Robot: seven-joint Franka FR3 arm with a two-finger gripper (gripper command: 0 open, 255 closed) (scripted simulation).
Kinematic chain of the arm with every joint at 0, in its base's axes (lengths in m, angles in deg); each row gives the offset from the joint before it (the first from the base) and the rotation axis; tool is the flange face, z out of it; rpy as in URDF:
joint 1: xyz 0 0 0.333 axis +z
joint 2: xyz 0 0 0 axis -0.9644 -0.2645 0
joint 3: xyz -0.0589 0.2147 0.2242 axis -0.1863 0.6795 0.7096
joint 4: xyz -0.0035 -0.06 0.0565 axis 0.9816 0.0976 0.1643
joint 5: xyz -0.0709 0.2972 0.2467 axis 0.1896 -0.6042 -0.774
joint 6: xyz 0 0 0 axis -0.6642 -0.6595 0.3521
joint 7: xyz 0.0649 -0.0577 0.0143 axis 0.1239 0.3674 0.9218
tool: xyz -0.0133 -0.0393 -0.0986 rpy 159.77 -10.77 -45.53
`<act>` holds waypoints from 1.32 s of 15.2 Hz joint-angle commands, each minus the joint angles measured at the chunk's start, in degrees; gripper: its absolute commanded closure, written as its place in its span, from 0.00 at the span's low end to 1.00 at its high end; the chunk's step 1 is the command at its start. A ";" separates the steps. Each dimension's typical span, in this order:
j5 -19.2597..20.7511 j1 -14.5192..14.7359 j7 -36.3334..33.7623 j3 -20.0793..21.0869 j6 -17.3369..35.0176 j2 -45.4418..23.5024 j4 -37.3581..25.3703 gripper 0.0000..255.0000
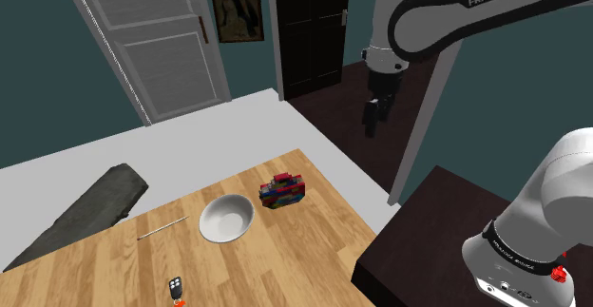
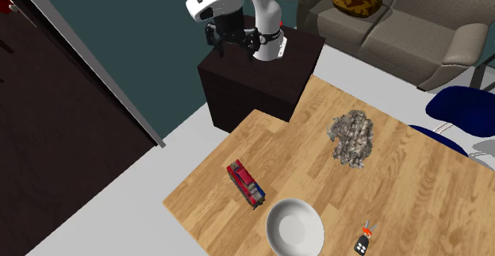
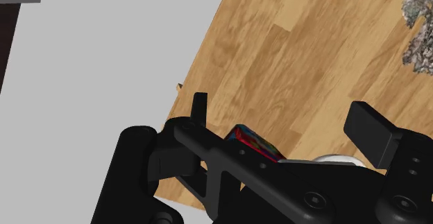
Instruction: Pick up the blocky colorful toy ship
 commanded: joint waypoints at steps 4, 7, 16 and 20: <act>0.55 0.97 2.87 0.74 10.09 -10.74 -1.35 0.00; 1.07 1.49 4.27 1.25 15.55 -17.46 -2.97 0.00; 4.49 2.98 6.83 2.56 28.33 -38.16 -11.97 0.00; 6.77 4.03 7.34 2.63 32.06 -47.26 -17.79 0.00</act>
